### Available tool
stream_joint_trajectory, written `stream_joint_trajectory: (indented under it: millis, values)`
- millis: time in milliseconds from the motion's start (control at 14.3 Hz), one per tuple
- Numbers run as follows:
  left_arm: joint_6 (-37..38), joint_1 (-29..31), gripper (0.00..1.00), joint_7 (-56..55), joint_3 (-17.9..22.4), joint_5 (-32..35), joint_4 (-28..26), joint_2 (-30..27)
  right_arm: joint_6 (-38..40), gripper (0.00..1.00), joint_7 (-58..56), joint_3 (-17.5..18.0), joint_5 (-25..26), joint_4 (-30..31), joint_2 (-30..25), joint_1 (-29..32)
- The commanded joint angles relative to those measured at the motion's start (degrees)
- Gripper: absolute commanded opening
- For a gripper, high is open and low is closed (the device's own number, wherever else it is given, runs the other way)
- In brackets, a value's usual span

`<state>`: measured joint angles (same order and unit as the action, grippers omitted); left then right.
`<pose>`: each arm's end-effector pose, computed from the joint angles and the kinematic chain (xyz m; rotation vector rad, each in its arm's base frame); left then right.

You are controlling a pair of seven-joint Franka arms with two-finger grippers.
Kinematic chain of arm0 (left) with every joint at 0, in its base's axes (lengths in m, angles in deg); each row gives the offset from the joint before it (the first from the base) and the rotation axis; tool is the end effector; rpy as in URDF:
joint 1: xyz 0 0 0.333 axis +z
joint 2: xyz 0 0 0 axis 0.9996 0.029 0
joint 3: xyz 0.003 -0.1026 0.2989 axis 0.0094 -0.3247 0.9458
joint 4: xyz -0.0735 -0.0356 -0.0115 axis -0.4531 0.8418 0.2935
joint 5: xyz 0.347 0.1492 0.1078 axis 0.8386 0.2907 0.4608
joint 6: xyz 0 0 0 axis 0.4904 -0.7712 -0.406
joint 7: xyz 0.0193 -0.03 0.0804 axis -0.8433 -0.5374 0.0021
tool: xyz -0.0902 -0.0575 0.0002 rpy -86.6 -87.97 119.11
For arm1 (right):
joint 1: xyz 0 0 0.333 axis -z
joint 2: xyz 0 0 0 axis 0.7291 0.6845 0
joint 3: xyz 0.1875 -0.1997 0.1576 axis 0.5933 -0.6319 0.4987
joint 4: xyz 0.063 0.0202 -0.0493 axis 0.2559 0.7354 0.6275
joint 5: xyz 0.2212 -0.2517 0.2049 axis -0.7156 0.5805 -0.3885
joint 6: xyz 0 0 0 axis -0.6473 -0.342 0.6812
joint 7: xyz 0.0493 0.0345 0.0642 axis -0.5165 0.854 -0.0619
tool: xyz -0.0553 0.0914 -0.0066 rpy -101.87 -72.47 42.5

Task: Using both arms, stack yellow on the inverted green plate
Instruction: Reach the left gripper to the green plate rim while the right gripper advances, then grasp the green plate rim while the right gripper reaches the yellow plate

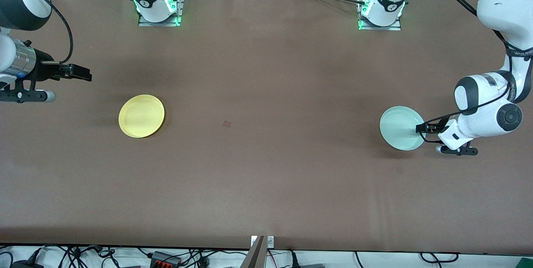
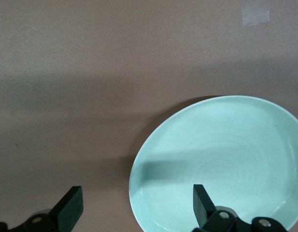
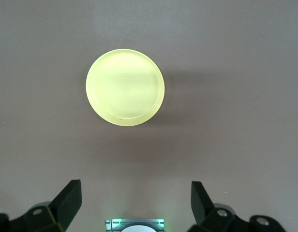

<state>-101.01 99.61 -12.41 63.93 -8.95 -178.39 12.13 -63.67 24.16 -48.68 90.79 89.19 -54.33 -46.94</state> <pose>0.6050 0.1128 0.2016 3.0838 -0.0586 -0.2179 0.5652 -0.0230 0.4955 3.0987 -0.0079 -0.3809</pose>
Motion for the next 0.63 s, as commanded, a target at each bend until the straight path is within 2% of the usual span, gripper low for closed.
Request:
stream_joint_trajectory:
  millis: [0, 140, 280, 350, 420, 561]
  values:
    - [-3.66, 5.41, 0.98, 5.75, -4.30, -3.07, -2.96, -0.07, 0.60, 1.00, 0.29, 0.28, 0.82, -0.91, 2.58, -0.39]
    - [-3.67, 10.59, 0.94, 7.52, -9.03, -5.36, -2.87, 0.73, -0.88, 1.00, 0.30, 0.37, 0.47, -0.91, 5.56, -0.21]
    - [-3.67, 12.89, 0.83, 7.70, -10.81, -5.46, -2.79, 1.26, -2.12, 1.00, 0.21, 0.37, 0.82, -0.38, 7.32, -0.39]
    - [-3.49, 13.08, 0.66, 8.74, -10.82, -5.46, -2.70, 1.35, -2.65, 1.00, 0.21, 0.28, 0.82, -0.30, 8.90, 0.22]
    - [-3.41, 13.08, 0.55, 10.15, -10.82, -5.46, -2.70, 1.35, -3.00, 1.00, 0.12, 0.02, 0.82, -0.12, 10.40, 0.66]
    - [-3.23, 13.08, 0.39, 10.43, -10.82, -5.55, -2.70, 1.35, -3.61, 1.00, 0.21, -0.07, 1.00, -0.03, 13.91, 1.28]
